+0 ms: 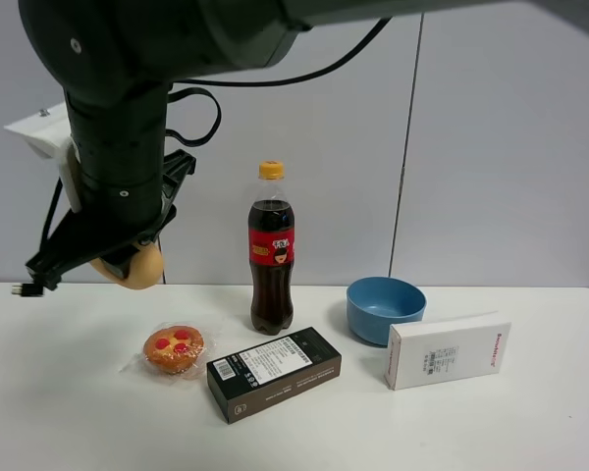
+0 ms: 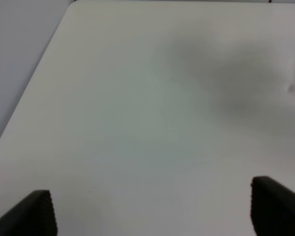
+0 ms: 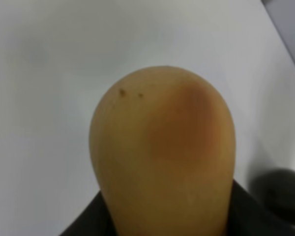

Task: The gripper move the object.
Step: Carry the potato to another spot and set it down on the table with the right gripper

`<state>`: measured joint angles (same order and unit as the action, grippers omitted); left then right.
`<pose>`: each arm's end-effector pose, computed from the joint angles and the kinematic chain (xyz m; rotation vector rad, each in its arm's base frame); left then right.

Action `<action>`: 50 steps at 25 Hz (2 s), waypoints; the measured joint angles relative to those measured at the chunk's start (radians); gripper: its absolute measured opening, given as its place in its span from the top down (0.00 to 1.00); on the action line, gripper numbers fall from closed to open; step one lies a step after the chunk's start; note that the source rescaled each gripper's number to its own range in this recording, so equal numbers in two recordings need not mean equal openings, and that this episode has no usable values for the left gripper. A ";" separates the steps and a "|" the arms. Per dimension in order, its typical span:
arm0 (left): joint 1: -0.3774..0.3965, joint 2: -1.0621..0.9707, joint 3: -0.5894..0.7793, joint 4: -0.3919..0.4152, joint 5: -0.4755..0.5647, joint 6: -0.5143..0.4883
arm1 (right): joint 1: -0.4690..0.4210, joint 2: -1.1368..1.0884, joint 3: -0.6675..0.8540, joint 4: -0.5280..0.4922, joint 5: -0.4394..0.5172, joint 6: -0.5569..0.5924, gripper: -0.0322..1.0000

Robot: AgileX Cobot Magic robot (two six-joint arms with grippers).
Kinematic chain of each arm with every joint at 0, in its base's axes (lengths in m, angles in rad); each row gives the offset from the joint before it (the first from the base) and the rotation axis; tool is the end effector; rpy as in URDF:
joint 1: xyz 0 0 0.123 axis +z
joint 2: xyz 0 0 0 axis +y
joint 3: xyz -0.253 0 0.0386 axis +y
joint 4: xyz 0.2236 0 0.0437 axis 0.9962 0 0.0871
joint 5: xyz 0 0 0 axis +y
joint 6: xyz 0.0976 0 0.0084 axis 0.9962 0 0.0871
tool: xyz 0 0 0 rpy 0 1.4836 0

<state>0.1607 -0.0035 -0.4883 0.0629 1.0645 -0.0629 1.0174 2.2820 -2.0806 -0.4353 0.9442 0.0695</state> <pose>0.0088 0.0069 0.2591 -0.2323 2.0443 0.1361 0.2760 0.3831 0.2095 -1.3185 2.1195 -0.1168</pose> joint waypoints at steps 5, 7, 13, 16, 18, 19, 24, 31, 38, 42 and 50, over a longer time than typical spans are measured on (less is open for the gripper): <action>0.000 0.000 0.000 0.000 0.000 0.000 | -0.002 0.080 -0.051 -0.111 0.032 0.016 0.97; 0.000 0.000 0.000 0.000 0.000 0.000 | -0.009 0.092 -0.052 -0.162 0.013 0.046 0.97; 0.000 0.000 0.000 0.000 0.000 0.000 | -0.051 0.099 -0.056 -0.284 -0.050 0.100 0.97; 0.000 0.000 0.000 0.000 0.000 0.000 | -0.064 0.110 -0.057 -0.333 -0.096 0.102 0.97; 0.000 0.000 0.000 0.000 0.000 0.000 | -0.071 0.127 -0.059 -0.364 -0.122 0.102 0.97; 0.000 0.000 0.000 0.000 0.000 0.000 | -0.073 0.139 -0.059 -0.378 -0.138 0.102 0.97; 0.000 0.000 0.000 0.000 0.000 0.000 | -0.080 0.198 -0.059 -0.470 -0.229 0.103 0.97; 0.000 0.000 0.000 0.000 0.000 0.000 | -0.111 0.253 -0.059 -0.603 -0.244 0.159 0.97; 0.000 0.000 0.000 0.000 0.000 0.000 | -0.115 0.288 -0.059 -0.611 -0.276 0.188 0.97; 0.000 0.000 0.000 0.000 0.000 0.000 | -0.115 0.308 -0.059 -0.615 -0.287 0.226 0.97; 0.000 0.000 0.000 0.000 0.000 0.000 | -0.125 0.335 -0.059 -0.618 -0.316 0.261 0.97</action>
<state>0.1607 -0.0035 -0.4883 0.0629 1.0645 -0.0629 0.8929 2.6172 -2.1394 -1.0536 0.6282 0.3304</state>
